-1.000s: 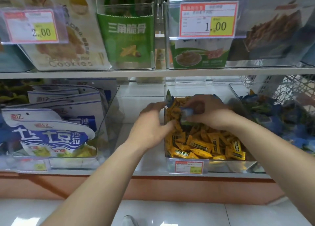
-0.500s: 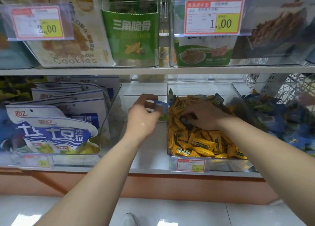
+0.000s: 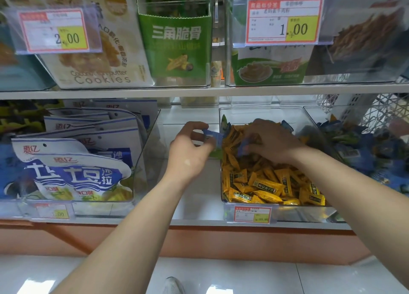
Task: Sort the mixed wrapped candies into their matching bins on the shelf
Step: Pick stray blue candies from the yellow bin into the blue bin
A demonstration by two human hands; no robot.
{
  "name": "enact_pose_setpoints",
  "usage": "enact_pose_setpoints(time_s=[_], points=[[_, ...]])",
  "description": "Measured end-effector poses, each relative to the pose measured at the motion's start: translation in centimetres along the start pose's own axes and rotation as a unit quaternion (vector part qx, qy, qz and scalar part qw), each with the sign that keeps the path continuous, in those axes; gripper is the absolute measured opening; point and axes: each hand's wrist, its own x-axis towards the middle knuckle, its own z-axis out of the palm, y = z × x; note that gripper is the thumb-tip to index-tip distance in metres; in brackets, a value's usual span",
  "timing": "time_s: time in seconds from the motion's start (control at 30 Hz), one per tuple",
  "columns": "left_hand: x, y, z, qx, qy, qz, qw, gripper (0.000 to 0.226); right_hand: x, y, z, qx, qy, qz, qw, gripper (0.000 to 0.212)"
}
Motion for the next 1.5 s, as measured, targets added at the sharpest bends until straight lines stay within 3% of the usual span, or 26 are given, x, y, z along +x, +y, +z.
enact_pose_setpoints(time_s=[0.1,0.23,0.33,0.5,0.67,0.77,0.83,0.9,1.1,1.3,1.5], points=[[-0.2,1.0,0.3,-0.113,-0.01,-0.029,0.993,0.03,-1.4,-0.5,-1.0,0.215,0.087,0.063,0.971,0.016],[-0.3,1.8,1.0,-0.158,-0.025,-0.052,0.986,0.024,-3.7,-2.4,-1.5,0.422,0.102,0.05,0.9,0.012],[-0.5,2.1,1.6,-0.182,-0.037,-0.076,0.98,0.022,-4.2,-4.0,-1.3,0.488,0.115,0.05,0.864,0.011],[-0.8,2.6,2.4,-0.209,-0.063,-0.102,0.97,0.013,-4.1,-5.8,-0.9,0.526,0.121,0.083,0.838,0.017],[-0.8,1.6,2.0,-0.116,-0.076,-0.017,0.99,0.023,-3.8,-5.8,-0.4,0.503,0.065,0.071,0.859,0.036],[-0.1,1.3,1.1,-0.105,-0.022,-0.023,0.994,0.021,-2.7,-5.4,0.0,0.483,0.088,0.092,0.866,0.024],[0.5,0.8,0.4,-0.083,0.006,-0.033,0.996,0.024,-0.9,-4.3,0.5,0.389,0.125,0.116,0.906,0.018],[0.7,0.2,-0.2,-0.057,0.021,-0.036,0.998,0.025,1.3,-3.2,1.2,0.303,0.133,0.121,0.936,0.025],[0.7,-0.6,-0.9,0.001,0.02,-0.018,1.0,0.024,8.1,-1.8,3.8,0.136,0.018,0.105,0.985,0.056],[0.9,-0.9,-1.2,0.009,0.025,-0.009,1.0,0.022,9.6,-1.1,4.8,0.007,-0.073,0.108,0.991,0.047],[0.6,-0.6,-1.4,0.005,0.028,-0.017,0.999,0.02,7.7,-0.8,3.7,0.011,-0.012,0.068,0.998,0.043]])
